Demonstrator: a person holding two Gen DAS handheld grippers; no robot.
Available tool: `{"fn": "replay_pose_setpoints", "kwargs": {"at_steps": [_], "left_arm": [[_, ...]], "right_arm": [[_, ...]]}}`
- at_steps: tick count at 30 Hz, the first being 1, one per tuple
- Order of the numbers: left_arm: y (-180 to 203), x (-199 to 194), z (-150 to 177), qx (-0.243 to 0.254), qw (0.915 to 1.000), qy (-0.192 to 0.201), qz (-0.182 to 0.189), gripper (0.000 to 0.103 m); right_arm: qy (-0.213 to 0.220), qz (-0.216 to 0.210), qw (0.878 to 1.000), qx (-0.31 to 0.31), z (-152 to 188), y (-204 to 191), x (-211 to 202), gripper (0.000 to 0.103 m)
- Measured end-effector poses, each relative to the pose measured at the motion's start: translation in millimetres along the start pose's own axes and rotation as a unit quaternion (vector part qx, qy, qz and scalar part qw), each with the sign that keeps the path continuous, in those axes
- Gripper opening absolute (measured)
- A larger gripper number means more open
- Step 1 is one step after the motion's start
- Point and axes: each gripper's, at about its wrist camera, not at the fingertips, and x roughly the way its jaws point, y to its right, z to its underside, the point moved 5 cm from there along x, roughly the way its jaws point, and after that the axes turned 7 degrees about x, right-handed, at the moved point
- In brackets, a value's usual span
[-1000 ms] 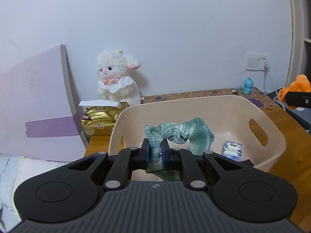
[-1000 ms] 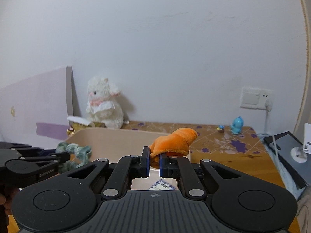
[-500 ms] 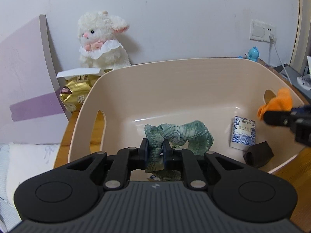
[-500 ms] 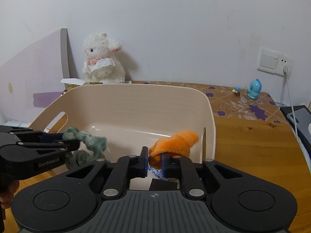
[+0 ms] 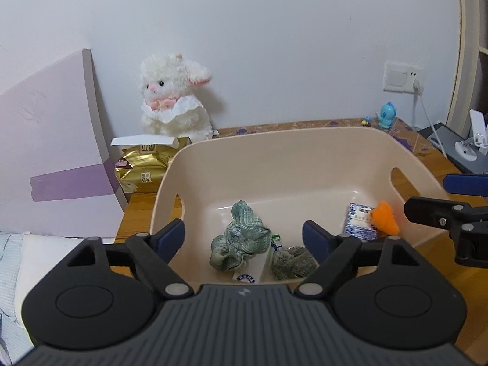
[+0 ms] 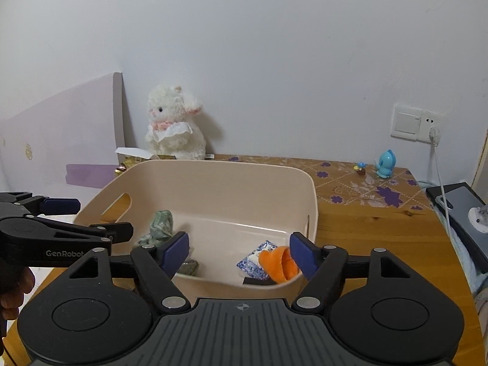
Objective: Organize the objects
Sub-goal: 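Carry scrunchie and carrot into the basket and open both tools, then grasp the black-and-white box with the left tool while the right tool grasps the hair clip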
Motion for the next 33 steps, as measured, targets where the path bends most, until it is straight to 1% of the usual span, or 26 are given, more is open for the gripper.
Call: {"fn": "replay_pose_setpoints", "kwargs": {"at_steps": [5, 7, 10, 16, 23, 33], "left_arm": [[0.0, -23.7, 7.1, 0.001, 1.0000, 0.004, 0.000, 0.089], [0.8, -32.3, 12.7, 0.001, 1.0000, 0.003, -0.001, 0.089], [2.0, -41.3, 22.5, 0.002, 1.0000, 0.000, -0.003, 0.094], [5.9, -48.3, 45.7, 0.001, 0.9999, -0.017, -0.001, 0.094], [10.6, -43.1, 73.3, 0.001, 0.9988, -0.048, 0.009, 0.094], [18.5, -13.6, 102.9, 0.017, 0.9948, -0.098, 0.022, 0.094]], "right_arm": [[-0.003, 0.005, 1.000, -0.002, 8.3, 0.8, -19.0, 0.081], [-0.005, 0.008, 1.000, -0.002, 14.3, 3.1, -24.2, 0.088], [-0.014, 0.012, 1.000, 0.000, 24.3, 7.4, -29.2, 0.089], [-0.036, 0.021, 0.999, -0.005, 45.4, 14.7, -32.3, 0.092], [-0.070, 0.025, 0.997, -0.014, 68.7, 18.4, -20.7, 0.095], [-0.118, 0.038, 0.992, -0.031, 98.2, 20.1, 18.3, 0.096]]}}
